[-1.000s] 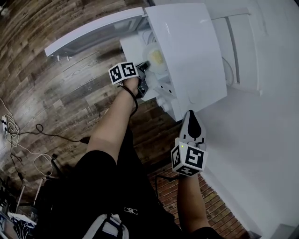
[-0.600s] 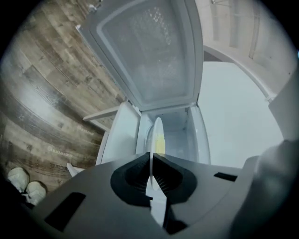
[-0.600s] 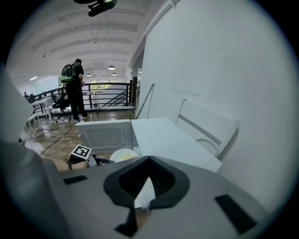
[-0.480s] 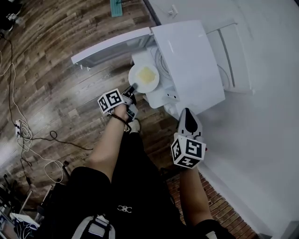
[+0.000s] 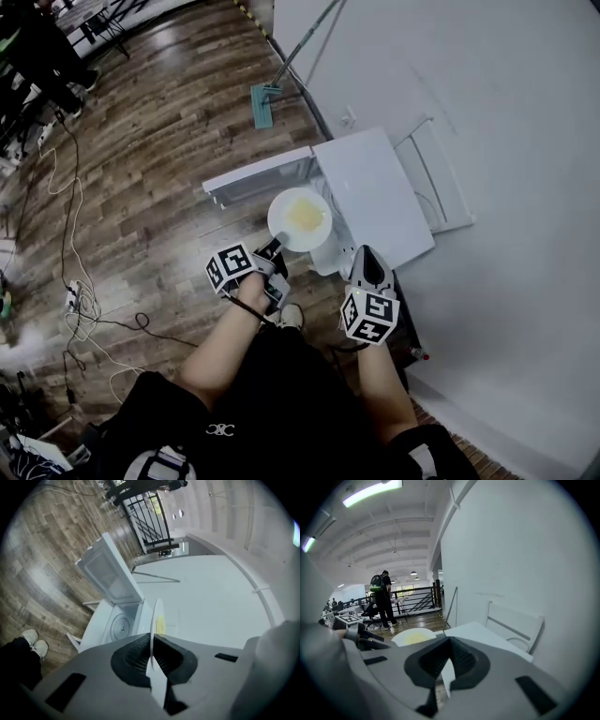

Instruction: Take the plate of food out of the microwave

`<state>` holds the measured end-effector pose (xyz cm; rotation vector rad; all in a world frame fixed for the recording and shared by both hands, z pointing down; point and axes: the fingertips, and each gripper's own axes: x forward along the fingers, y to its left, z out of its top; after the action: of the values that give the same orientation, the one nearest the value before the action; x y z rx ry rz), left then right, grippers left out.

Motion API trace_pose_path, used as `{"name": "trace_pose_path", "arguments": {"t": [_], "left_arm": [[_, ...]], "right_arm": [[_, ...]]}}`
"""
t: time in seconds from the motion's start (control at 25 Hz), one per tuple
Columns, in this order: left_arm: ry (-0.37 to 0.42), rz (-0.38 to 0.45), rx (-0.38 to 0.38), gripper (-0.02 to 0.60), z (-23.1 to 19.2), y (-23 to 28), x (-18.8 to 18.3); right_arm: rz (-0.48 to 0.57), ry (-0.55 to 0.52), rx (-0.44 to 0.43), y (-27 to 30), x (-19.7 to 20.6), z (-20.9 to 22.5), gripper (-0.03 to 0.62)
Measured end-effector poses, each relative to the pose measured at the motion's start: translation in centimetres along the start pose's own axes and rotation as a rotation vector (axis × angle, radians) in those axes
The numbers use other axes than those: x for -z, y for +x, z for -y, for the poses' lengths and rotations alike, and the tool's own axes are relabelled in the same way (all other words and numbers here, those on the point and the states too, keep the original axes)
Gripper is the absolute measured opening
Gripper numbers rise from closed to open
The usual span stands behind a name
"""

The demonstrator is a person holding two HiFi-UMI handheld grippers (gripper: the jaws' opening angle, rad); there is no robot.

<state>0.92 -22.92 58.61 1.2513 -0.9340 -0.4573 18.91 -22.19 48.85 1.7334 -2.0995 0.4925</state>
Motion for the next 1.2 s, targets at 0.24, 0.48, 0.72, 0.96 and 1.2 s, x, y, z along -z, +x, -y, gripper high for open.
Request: {"name": "trace_pose_path", "arguments": {"t": [0.24,0.48,0.72,0.96,1.2], "left_arm": [[0.044,-0.04,0.057,0.011,8.8,-1.5,1.3],[0.079,-0.085,0.055,0.011,13.8,-1.1,3.7],[0.104,-0.105,0.114,0.011,17.3,-1.7,4.3],[0.129,-0.11,0.148,0.011,18.8,-2.4,4.5],[0.121,-0.127,0.176,0.011,20.2,-3.9,5.1]], "right_arm": [[0.124,0.033,0.032,-1.6,-5.9,0.6,0.012],[0.176,0.082,0.059,-3.6,-9.6,2.8,0.012],[0.209,0.098,0.081,-5.2,-10.6,2.6,0.012],[0.221,0.109,0.084,-5.8,-10.4,2.3,0.012],[0.228,0.112,0.075,-7.1,-10.5,1.3,0.012]]}}
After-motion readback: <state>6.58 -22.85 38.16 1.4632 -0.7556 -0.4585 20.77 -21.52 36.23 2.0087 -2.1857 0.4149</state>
